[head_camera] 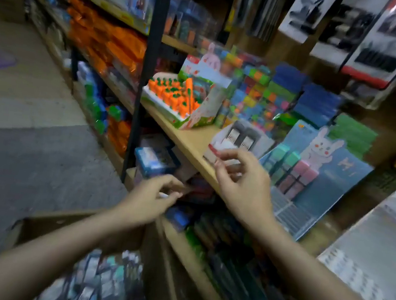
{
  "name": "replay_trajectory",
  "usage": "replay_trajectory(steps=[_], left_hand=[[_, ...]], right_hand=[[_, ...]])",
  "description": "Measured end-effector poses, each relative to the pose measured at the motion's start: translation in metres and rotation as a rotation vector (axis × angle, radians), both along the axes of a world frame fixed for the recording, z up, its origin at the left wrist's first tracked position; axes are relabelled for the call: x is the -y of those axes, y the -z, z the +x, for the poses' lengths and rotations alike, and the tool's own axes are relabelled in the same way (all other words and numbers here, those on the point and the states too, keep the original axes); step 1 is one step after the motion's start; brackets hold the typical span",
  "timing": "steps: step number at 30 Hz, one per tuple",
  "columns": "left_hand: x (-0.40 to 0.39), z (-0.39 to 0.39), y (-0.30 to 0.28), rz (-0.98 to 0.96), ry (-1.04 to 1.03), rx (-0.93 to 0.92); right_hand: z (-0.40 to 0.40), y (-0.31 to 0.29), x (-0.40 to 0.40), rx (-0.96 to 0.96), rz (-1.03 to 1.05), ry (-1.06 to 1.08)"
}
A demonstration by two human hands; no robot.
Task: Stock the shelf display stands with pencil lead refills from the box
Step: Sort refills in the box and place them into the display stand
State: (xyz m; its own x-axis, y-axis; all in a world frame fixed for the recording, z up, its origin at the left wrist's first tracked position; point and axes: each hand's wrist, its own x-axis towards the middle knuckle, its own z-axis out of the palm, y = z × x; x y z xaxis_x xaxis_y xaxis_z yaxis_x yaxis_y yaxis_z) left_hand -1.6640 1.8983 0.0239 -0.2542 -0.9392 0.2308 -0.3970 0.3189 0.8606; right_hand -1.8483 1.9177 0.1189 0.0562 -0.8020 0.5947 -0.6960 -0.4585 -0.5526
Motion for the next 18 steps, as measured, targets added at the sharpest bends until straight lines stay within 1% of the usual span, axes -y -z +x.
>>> replay_trajectory(steps=[2,4,5,8,10,12,14,17,18], left_hand=[[-0.026,0.025,0.028,0.150,-0.065,0.068],[-0.055,0.051,0.059,0.317,-0.146,0.171],[-0.069,0.062,0.075,0.409,-0.206,0.172],[-0.110,0.079,0.129,0.638,-0.383,0.084],[-0.135,0.079,0.166,0.780,-0.467,-0.023],[-0.154,0.078,0.195,0.897,-0.532,-0.073],[-0.165,0.076,0.218,0.968,-0.580,-0.099],[-0.167,0.071,0.241,0.996,-0.687,-0.133],[-0.164,0.071,0.247,0.979,-0.745,-0.095]], right_hand=[[0.023,0.043,-0.025,-0.015,0.158,-0.131],[0.044,0.088,-0.042,-0.097,0.378,-0.234],[0.052,0.110,-0.048,-0.131,0.481,-0.267],[0.066,0.176,-0.060,-0.113,0.820,-0.308],[0.068,0.214,-0.067,-0.157,1.010,-0.253],[0.066,0.245,-0.071,-0.187,1.127,-0.192],[0.063,0.270,-0.073,-0.181,1.202,-0.136],[0.062,0.300,-0.072,-0.218,1.244,-0.098],[0.064,0.307,-0.071,-0.256,1.236,-0.096]])
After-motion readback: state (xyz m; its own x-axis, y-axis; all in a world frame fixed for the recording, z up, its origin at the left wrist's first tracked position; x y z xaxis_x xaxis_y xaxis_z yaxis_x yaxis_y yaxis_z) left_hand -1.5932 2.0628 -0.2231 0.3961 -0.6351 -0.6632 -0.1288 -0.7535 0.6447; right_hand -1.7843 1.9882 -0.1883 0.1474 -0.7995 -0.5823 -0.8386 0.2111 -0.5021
